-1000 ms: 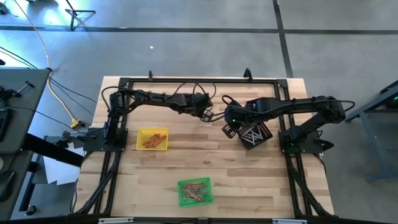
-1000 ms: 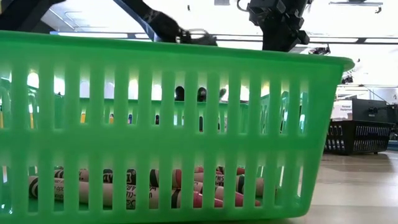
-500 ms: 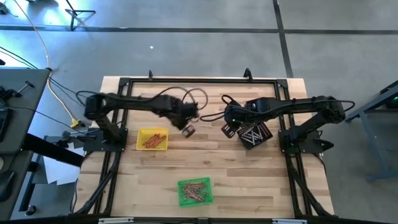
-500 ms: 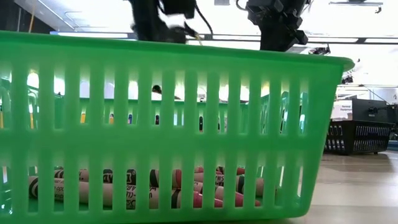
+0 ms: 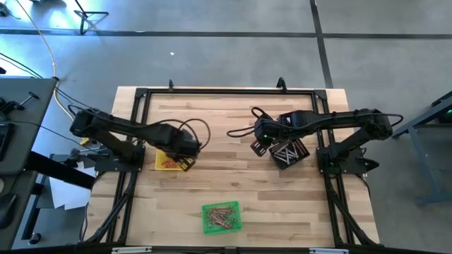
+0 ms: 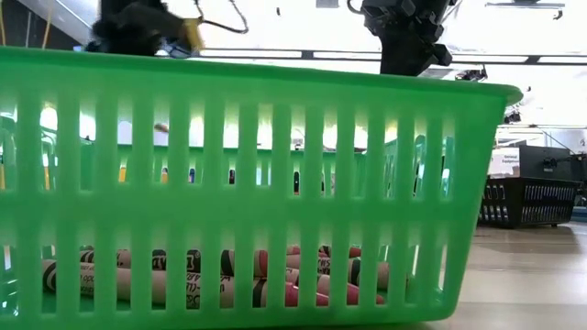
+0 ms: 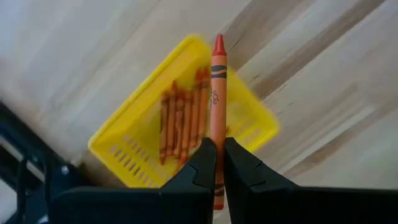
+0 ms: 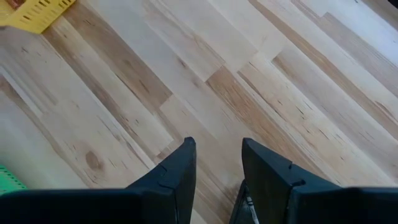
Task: Sort crayons
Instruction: Put the orange crayon into the yellow bin, then return to Home Position
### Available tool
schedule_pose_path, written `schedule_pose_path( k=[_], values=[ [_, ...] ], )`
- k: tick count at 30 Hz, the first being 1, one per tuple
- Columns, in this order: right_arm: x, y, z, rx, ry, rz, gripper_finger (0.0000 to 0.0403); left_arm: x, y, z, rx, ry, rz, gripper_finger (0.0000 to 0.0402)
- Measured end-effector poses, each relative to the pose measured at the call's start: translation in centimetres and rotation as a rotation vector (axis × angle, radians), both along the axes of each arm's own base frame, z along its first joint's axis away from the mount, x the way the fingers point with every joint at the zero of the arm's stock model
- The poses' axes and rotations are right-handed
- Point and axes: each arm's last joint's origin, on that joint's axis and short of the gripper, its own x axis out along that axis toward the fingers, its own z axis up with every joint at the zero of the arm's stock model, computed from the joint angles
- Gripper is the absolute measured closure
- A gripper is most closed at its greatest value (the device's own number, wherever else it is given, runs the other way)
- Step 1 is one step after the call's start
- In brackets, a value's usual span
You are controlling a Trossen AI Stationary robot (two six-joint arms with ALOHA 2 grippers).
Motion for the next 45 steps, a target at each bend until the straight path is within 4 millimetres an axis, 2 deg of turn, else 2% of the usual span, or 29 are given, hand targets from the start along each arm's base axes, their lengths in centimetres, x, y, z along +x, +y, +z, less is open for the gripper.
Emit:
schedule_pose_path(
  k=[10, 18, 33, 37, 45],
  values=[
    [0.0, 0.0, 0.0, 0.000, -0.005, 0.000, 0.0279, -5.3, 0.1, -3.6, -0.056, 0.046, 0.080, 0.0396],
    [0.1, 0.0, 0.0, 0.000, -0.007, 0.000, 0.0279, -6.9, 0.4, -4.4, -0.059, -0.056, 0.074, 0.0385],
    [0.1, 0.0, 0.0, 0.000, -0.008, 0.000, 0.0279, -7.3, 0.6, -4.1, -0.008, -0.092, 0.099, 0.0248],
    [0.1, 0.0, 0.0, 0.000, -0.008, 0.000, 0.0279, -7.2, 0.5, -2.9, -0.034, -0.133, 0.035, 0.0242],
    [0.1, 0.0, 0.0, 0.000, -0.008, 0.000, 0.0279, -6.6, 0.1, -0.4, -0.018, -0.204, -0.190, 0.0258]
  ],
)
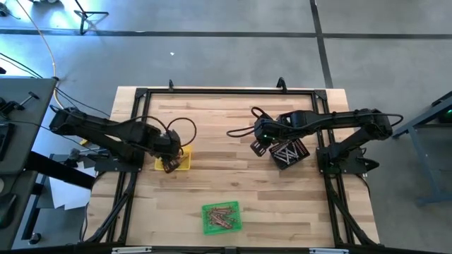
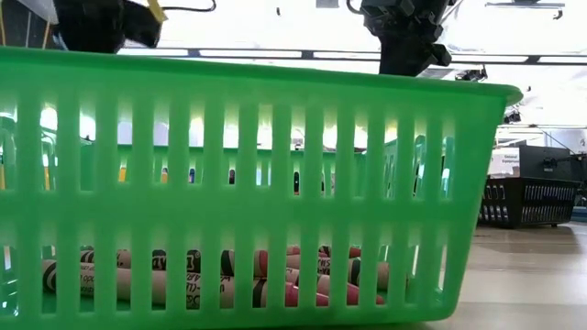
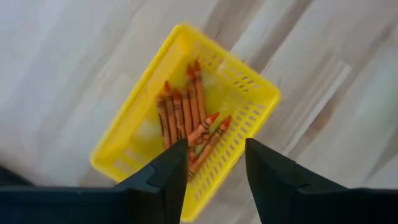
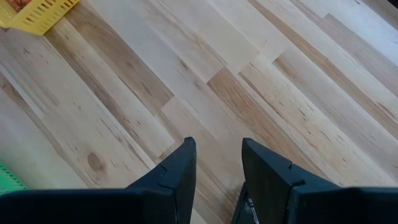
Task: Sort crayons
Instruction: Return to Home Position
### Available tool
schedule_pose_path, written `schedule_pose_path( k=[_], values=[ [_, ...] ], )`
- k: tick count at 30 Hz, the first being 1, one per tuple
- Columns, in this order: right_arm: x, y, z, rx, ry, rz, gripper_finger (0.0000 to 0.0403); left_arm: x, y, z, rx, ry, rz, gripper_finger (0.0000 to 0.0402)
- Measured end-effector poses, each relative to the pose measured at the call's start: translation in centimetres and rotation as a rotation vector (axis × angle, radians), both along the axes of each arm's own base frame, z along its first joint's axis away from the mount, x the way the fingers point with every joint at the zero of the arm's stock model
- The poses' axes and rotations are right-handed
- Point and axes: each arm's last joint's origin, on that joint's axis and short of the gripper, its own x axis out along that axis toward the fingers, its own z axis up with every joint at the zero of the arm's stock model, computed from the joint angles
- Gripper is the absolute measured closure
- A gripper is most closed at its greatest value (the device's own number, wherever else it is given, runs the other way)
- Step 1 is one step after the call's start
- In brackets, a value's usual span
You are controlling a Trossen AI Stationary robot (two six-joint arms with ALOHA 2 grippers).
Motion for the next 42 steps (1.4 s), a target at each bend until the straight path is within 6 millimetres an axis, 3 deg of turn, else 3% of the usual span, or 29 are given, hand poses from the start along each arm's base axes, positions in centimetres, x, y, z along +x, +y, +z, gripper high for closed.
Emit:
schedule_pose_path(
  k=[5, 14, 17, 22, 26, 32, 42],
  values=[
    [0.0, 0.0, 0.0, 0.000, 0.000, 0.000, 0.0279, 0.6, 0.4, 0.6, 0.144, -0.035, -0.183, 0.0262],
    [0.0, 0.0, 0.0, 0.000, 0.000, 0.000, 0.0279, 0.7, 0.7, 0.1, 0.200, -0.041, -0.154, 0.0261],
    [0.0, 0.0, 0.0, 0.000, 0.000, 0.000, 0.0279, 0.2, 0.8, -0.6, 0.202, -0.135, -0.136, 0.0261],
    [0.0, 0.0, 0.0, 0.000, 0.000, 0.000, 0.0279, -2.1, 0.8, -1.4, 0.102, -0.425, -0.233, 0.0261],
    [0.0, 0.0, 0.0, 0.000, 0.000, 0.000, 0.0279, -4.9, 1.1, -3.1, 0.070, -0.489, -0.327, 0.0261],
    [0.0, 0.0, 0.0, 0.000, 0.000, 0.000, 0.0279, -8.5, 1.6, -4.7, 0.068, -0.624, -0.317, 0.0261],
    [0.0, 0.0, 0.0, 0.000, 0.000, 0.000, 0.0279, -10.9, 2.0, -4.8, 0.003, -0.815, -0.222, 0.0261]
  ],
)
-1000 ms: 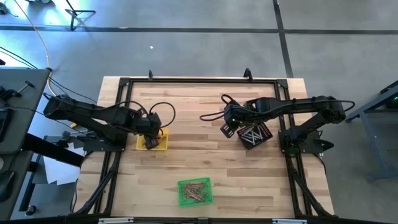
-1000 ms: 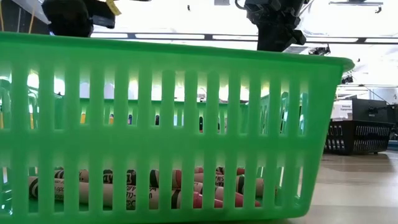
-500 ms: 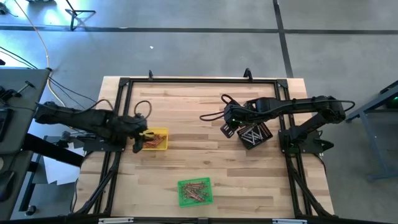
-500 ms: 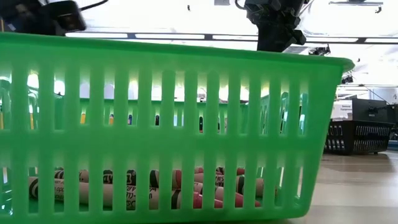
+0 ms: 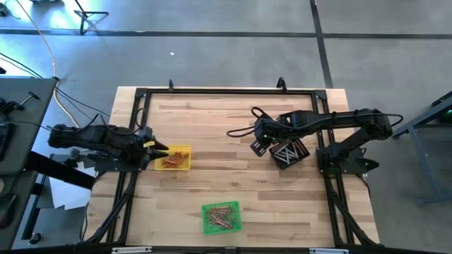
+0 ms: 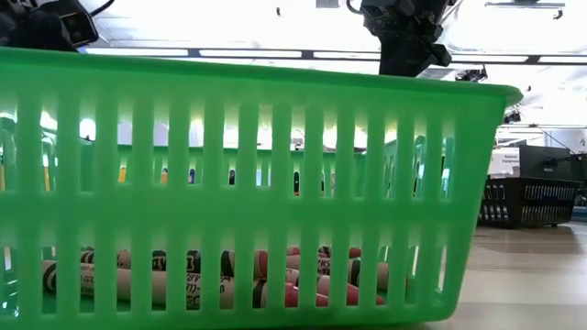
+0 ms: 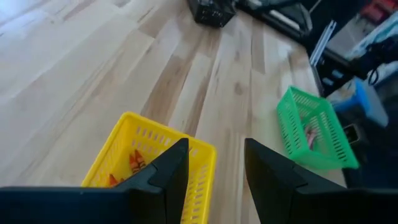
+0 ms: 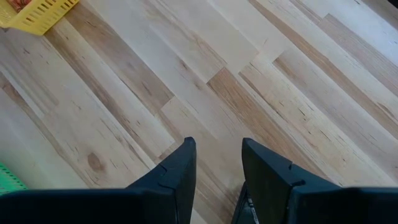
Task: Sort crayons
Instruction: Return to Home Position
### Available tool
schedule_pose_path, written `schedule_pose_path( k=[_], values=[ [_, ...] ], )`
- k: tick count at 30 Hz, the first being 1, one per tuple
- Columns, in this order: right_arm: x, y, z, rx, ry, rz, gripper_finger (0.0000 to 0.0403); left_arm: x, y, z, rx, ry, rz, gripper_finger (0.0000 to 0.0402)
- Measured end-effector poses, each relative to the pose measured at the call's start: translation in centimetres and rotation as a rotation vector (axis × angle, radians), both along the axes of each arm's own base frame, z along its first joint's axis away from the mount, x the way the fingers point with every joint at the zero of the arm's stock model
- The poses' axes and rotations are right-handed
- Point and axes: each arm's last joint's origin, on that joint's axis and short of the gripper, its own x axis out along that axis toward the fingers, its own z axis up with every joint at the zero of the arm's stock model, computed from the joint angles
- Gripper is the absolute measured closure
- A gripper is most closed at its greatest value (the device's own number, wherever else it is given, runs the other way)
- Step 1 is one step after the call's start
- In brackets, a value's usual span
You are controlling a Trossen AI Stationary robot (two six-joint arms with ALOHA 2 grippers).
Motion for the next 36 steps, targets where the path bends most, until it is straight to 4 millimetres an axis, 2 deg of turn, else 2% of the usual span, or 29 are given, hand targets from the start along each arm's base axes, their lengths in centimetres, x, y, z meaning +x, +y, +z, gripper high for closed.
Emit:
schedule_pose_path(
  k=[7, 11, 18, 28, 33, 36],
  values=[
    [0.0, 0.0, 0.0, 0.000, 0.000, 0.000, 0.0279, -0.6, 0.4, -0.1, 0.001, -0.094, 0.101, 0.0261],
    [0.0, 0.0, 0.0, 0.000, 0.000, 0.000, 0.0279, -0.2, 0.6, -1.6, 0.019, -0.176, 0.182, 0.0261],
    [0.0, 0.0, 0.0, 0.000, 0.000, 0.000, 0.0279, 0.3, 0.5, -4.4, 0.032, -0.141, 0.188, 0.0261],
    [0.0, 0.0, 0.0, 0.000, -0.004, 0.000, 0.0279, 0.8, 0.7, -3.2, 0.070, -0.313, 0.265, 0.0261],
    [0.0, 0.0, 0.0, 0.000, -0.005, 0.000, 0.0279, 1.7, 0.6, -4.0, 0.036, -0.436, 0.282, 0.0261],
    [0.0, 0.0, 0.0, 0.000, -0.005, 0.000, 0.0279, 1.9, 0.5, -3.9, 0.063, -0.505, 0.256, 0.0261]
  ],
)
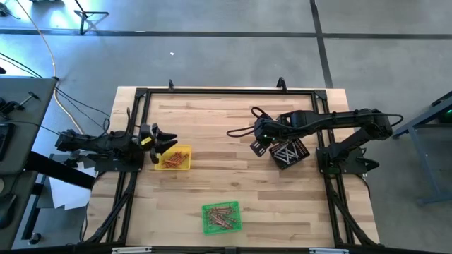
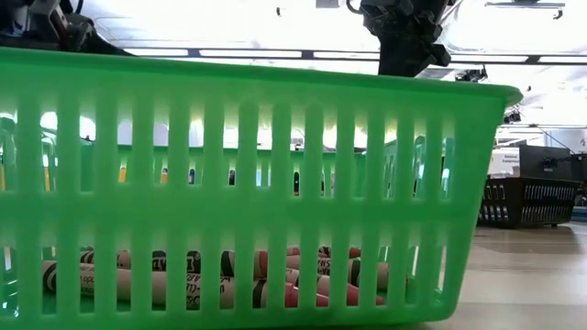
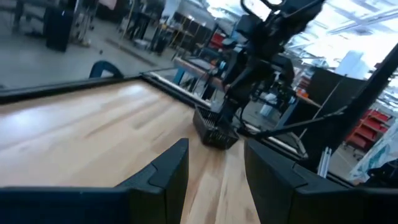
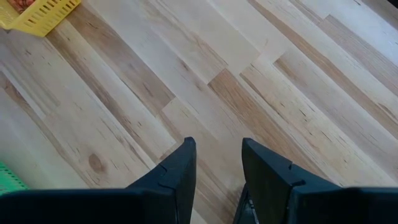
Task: Sort crayons
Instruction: Return to Home Position
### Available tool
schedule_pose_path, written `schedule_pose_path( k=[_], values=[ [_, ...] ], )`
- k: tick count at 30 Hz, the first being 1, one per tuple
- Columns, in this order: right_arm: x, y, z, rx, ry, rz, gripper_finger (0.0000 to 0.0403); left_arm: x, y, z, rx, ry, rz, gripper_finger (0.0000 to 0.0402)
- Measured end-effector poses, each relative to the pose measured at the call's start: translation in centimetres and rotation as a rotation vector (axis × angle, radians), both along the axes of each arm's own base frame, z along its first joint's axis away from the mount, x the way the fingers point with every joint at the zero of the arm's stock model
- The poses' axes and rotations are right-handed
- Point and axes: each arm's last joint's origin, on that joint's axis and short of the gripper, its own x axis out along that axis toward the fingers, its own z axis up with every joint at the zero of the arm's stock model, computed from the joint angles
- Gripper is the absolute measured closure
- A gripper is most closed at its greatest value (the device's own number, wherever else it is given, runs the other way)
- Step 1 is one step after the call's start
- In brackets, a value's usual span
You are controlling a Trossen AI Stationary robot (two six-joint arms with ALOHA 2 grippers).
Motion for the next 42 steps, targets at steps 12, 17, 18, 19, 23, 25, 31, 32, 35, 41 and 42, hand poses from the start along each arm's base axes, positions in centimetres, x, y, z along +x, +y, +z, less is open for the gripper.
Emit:
schedule_pose_path(
  k=[12, 17, 18, 19, 23, 25, 31, 32, 35, 41, 42],
  values=[
    [0.01, 0.00, 0.00, 0.000, -0.002, 0.000, 0.0279, 0.25, -0.12, -0.34, 0.314, 0.032, -0.016, 0.0261],
    [0.02, 0.00, 0.00, 0.000, -0.002, 0.000, 0.0279, 0.30, -0.13, -0.40, 0.331, 0.044, -0.017, 0.0261],
    [0.02, 0.00, 0.00, 0.000, -0.002, 0.000, 0.0279, 0.30, -0.12, -0.40, 0.331, 0.044, -0.017, 0.0261],
    [0.02, 0.00, 0.01, 0.000, -0.002, 0.000, 0.0279, 0.30, -0.13, -0.40, 0.331, 0.044, -0.017, 0.0261],
    [0.02, 0.00, 0.01, 0.000, -0.002, 0.000, 0.0279, 0.30, -0.13, -0.40, 0.331, 0.044, -0.017, 0.0261],
    [0.02, -0.01, 0.01, 0.000, -0.002, -0.001, 0.0279, 0.30, -0.13, -0.40, 0.331, 0.044, -0.017, 0.0261],
    [0.02, 0.00, 0.01, 0.000, -0.002, 0.000, 0.0279, 0.30, -0.12, -0.40, 0.331, 0.044, -0.017, 0.0261],
    [0.02, -0.01, 0.01, 0.000, -0.002, 0.000, 0.0279, 0.30, -0.13, -0.40, 0.331, 0.044, -0.017, 0.0261],
    [0.02, -0.01, 0.01, 0.000, -0.002, -0.001, 0.0279, 0.30, -0.13, -0.39, 0.331, 0.044, -0.017, 0.0261],
    [0.02, 0.00, 0.01, 0.000, -0.002, 0.000, 0.0279, 0.30, -0.13, -0.39, 0.331, 0.044, -0.017, 0.0261],
    [0.02, -0.01, 0.01, 0.000, -0.002, 0.000, 0.0279, 0.30, -0.13, -0.38, 0.331, 0.044, -0.017, 0.0261]
  ],
)
